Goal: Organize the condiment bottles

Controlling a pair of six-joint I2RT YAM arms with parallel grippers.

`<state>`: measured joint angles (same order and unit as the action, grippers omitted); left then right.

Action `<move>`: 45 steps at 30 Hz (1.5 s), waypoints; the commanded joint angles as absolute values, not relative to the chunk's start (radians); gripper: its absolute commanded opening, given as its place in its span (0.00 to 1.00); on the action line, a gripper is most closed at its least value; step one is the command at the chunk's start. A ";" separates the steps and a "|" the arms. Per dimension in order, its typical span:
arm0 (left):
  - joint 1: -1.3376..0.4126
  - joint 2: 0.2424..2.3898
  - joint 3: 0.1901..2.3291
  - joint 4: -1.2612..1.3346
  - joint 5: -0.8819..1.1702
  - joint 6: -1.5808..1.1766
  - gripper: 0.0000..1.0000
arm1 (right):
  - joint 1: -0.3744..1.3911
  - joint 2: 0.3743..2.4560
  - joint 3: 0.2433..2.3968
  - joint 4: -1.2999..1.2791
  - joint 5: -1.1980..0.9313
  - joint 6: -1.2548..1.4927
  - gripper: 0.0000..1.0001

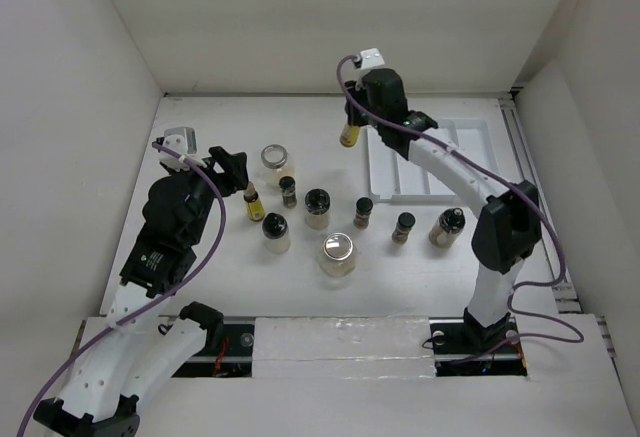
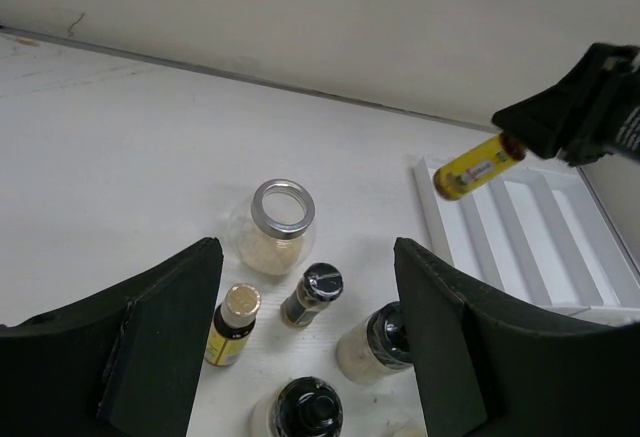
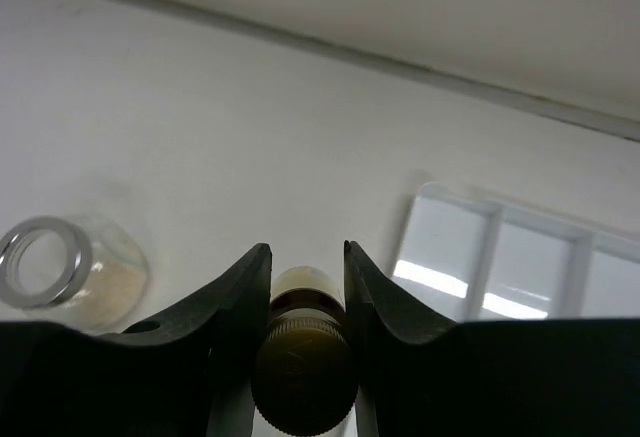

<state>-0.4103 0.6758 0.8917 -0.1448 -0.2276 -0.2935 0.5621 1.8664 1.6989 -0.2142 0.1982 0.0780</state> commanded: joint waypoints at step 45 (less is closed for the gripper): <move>-0.405 0.637 0.876 -0.094 -0.276 -0.322 0.67 | 0.819 1.465 1.154 0.041 0.106 0.057 0.92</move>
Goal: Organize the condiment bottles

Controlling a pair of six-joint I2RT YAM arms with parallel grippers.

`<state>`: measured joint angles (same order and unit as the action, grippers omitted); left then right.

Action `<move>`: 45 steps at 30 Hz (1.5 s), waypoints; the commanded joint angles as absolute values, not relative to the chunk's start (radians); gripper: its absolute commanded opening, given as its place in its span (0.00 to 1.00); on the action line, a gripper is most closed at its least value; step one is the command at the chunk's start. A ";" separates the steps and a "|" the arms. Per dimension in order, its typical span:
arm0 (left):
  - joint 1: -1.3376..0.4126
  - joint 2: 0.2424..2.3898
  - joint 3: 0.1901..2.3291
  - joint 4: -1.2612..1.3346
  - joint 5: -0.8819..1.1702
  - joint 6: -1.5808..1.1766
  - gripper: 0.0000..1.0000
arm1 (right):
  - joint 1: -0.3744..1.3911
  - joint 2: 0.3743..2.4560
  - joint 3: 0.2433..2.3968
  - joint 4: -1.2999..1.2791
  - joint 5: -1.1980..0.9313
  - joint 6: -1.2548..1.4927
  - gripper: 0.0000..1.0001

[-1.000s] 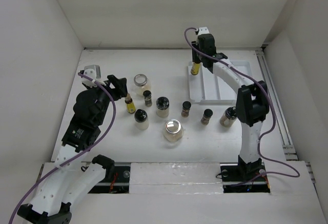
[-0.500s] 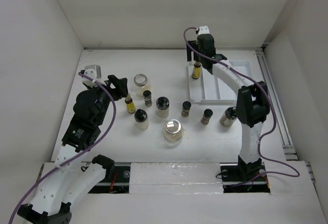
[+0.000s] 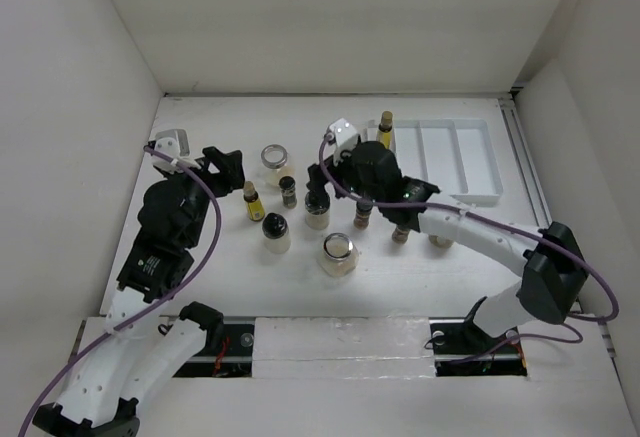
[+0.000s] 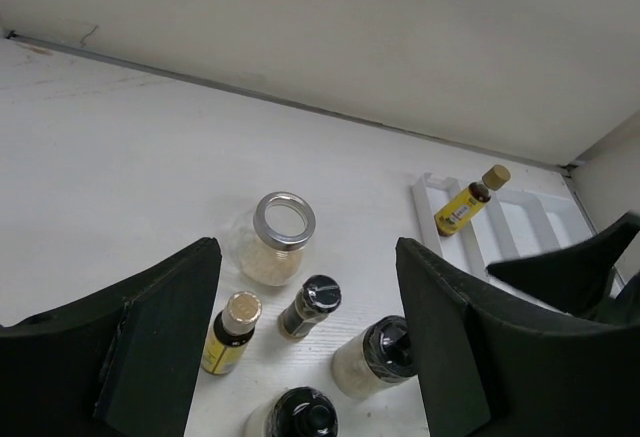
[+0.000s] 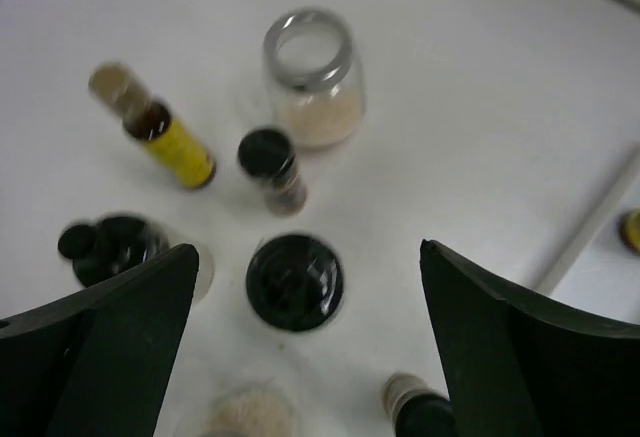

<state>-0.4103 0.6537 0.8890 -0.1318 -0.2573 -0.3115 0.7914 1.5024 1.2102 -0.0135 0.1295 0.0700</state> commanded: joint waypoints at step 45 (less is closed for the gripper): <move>-0.405 0.643 0.874 -0.084 -0.222 -0.304 0.69 | 0.509 1.549 1.206 0.058 0.274 0.161 0.42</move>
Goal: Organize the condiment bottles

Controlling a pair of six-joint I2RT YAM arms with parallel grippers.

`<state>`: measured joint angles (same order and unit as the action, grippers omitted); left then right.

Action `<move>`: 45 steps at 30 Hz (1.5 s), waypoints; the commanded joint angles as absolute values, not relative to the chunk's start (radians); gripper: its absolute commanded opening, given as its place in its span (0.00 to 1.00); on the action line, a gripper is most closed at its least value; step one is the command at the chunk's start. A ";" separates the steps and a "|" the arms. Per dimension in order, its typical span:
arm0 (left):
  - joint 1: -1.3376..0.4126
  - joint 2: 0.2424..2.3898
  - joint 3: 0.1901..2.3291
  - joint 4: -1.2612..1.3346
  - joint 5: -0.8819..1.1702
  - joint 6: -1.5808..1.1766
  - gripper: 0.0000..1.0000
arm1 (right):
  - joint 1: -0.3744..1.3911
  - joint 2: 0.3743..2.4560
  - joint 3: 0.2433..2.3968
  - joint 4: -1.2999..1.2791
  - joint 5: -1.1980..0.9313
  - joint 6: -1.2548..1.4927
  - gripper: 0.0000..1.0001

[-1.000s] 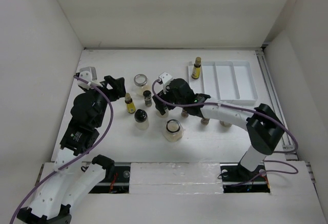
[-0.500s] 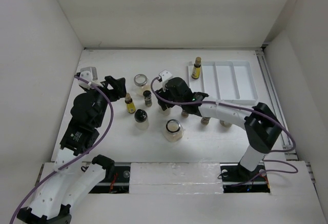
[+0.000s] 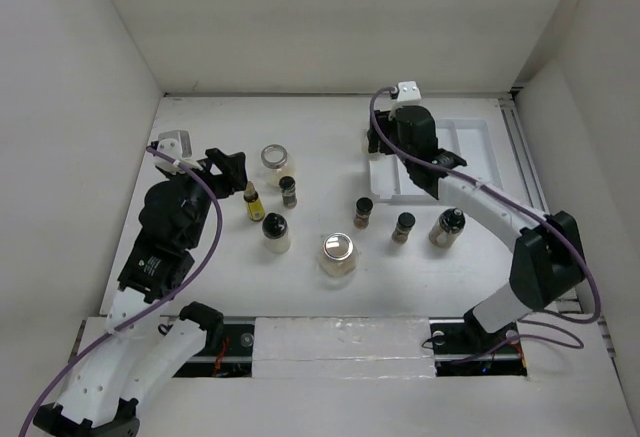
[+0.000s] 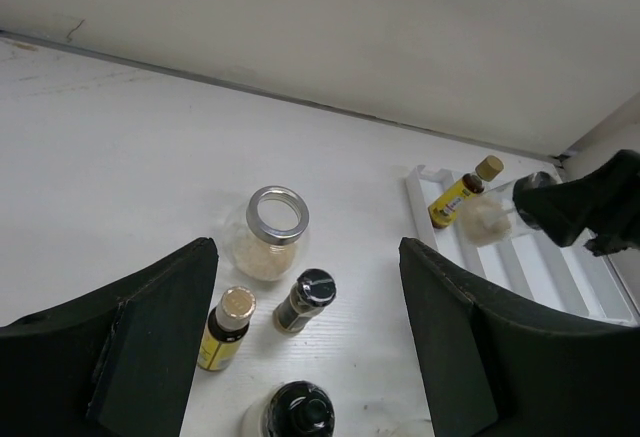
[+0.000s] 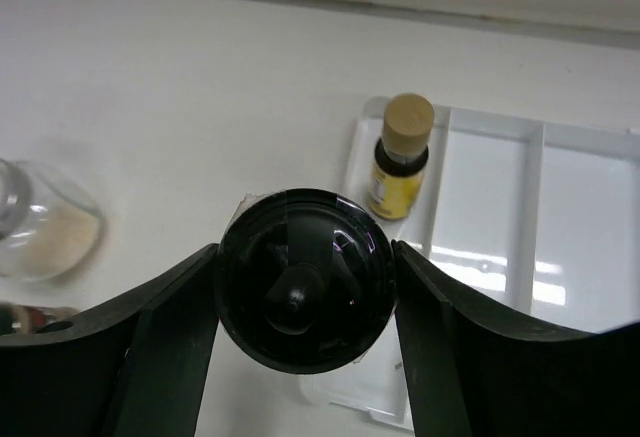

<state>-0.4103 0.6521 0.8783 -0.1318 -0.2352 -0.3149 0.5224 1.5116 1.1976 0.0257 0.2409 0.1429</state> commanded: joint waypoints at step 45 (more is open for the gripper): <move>-0.405 0.634 0.874 -0.091 -0.192 -0.313 0.69 | 0.453 1.271 0.979 -0.093 0.550 0.332 0.96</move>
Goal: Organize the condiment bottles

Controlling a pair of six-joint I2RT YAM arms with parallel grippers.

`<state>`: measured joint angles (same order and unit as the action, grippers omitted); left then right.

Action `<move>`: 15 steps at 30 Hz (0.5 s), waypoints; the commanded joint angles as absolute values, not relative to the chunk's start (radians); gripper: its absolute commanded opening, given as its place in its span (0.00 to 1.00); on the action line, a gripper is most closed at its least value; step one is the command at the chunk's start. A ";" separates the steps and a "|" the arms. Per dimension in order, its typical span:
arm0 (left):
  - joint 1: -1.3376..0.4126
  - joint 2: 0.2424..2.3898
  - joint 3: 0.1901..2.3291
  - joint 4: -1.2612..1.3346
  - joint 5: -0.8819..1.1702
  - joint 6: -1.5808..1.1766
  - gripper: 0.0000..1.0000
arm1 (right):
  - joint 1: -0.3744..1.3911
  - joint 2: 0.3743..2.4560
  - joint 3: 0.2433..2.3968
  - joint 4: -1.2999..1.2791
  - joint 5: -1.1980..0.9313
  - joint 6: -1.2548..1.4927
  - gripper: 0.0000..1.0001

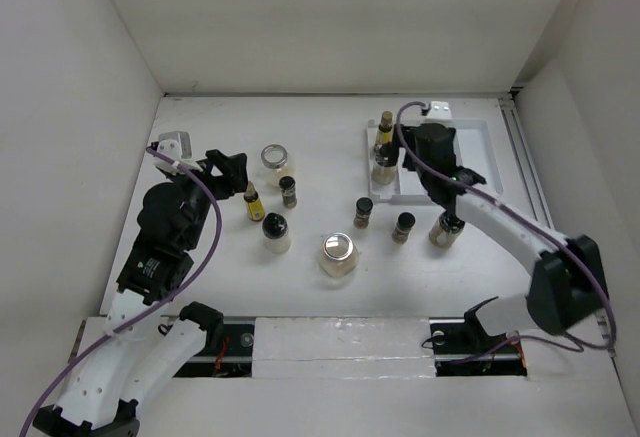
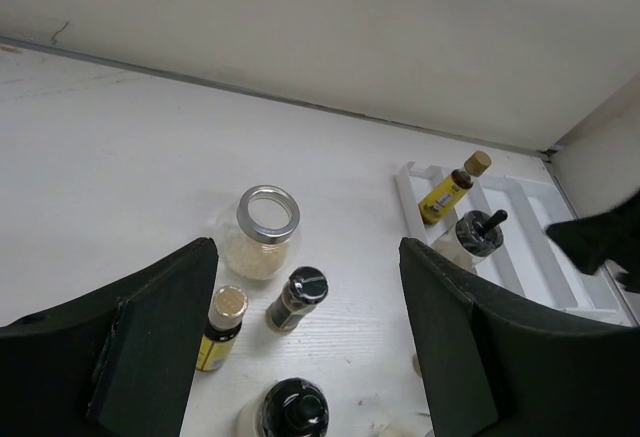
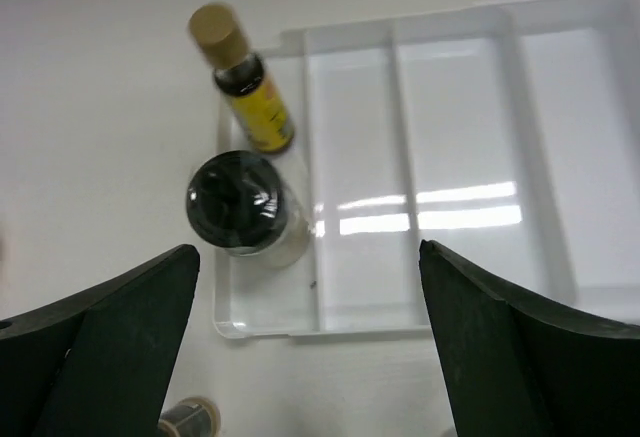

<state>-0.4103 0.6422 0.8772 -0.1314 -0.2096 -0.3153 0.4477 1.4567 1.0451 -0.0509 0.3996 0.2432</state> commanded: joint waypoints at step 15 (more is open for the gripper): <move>-0.405 0.589 0.885 -0.091 -0.153 -0.331 0.69 | 0.431 0.919 0.701 -0.646 0.646 0.672 0.99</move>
<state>-0.4103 0.6102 0.8772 -0.1318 -0.1684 -0.3229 0.4377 0.9127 0.7021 -0.5533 0.6689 0.5930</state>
